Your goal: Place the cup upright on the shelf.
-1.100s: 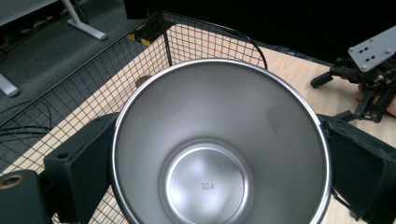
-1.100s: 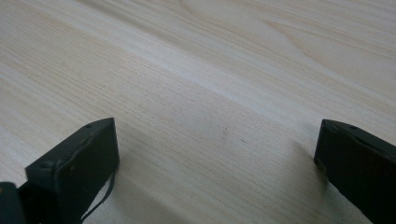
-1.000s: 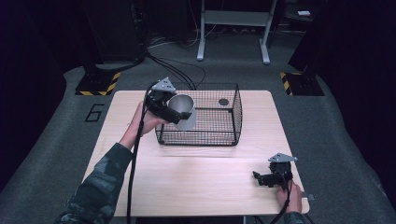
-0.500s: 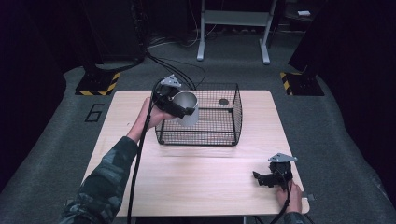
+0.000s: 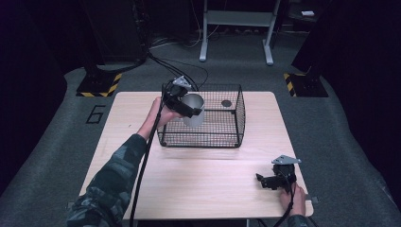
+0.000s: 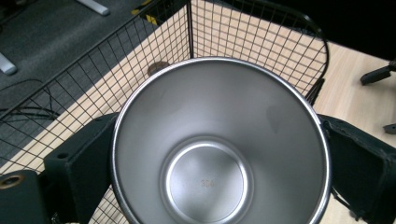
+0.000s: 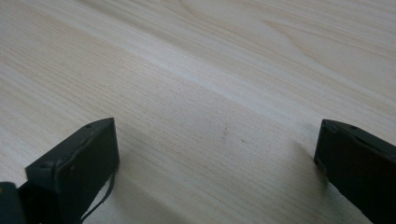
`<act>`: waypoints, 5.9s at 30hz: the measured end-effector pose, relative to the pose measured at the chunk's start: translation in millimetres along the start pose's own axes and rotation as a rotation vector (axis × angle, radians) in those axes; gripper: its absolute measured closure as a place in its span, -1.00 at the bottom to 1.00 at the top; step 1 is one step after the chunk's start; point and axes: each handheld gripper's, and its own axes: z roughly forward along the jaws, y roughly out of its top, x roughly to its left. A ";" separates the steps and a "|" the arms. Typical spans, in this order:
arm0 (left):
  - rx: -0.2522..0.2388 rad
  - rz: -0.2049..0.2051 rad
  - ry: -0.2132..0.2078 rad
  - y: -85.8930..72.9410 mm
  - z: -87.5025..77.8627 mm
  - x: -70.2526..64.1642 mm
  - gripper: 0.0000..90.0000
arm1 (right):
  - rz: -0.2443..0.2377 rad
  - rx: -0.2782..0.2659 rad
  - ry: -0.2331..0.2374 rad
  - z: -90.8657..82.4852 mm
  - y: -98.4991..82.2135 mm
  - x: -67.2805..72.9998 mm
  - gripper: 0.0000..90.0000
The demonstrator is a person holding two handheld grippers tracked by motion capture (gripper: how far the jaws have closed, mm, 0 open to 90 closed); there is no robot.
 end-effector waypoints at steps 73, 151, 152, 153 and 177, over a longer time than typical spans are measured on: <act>0.193 -0.006 -0.023 -34.5 88.4 13.9 -0.87 | -0.001 -0.006 -0.003 0.4 -0.2 0.0 -1.00; -0.004 -0.051 0.085 -138.3 -99.6 -62.8 -1.00 | -0.002 0.008 0.001 -0.5 0.2 -0.1 -1.00; 0.002 -0.057 0.089 -145.0 -100.7 -62.9 -1.00 | 0.000 0.006 0.001 -0.4 0.1 0.1 -1.00; 0.009 -0.063 0.095 -152.1 -101.7 -63.2 -1.00 | -0.001 0.005 0.001 -0.4 0.1 -0.1 -1.00; 0.099 -0.381 0.306 -307.8 -86.8 -48.8 -1.00 | 0.000 0.002 0.000 -0.3 0.1 0.0 -1.00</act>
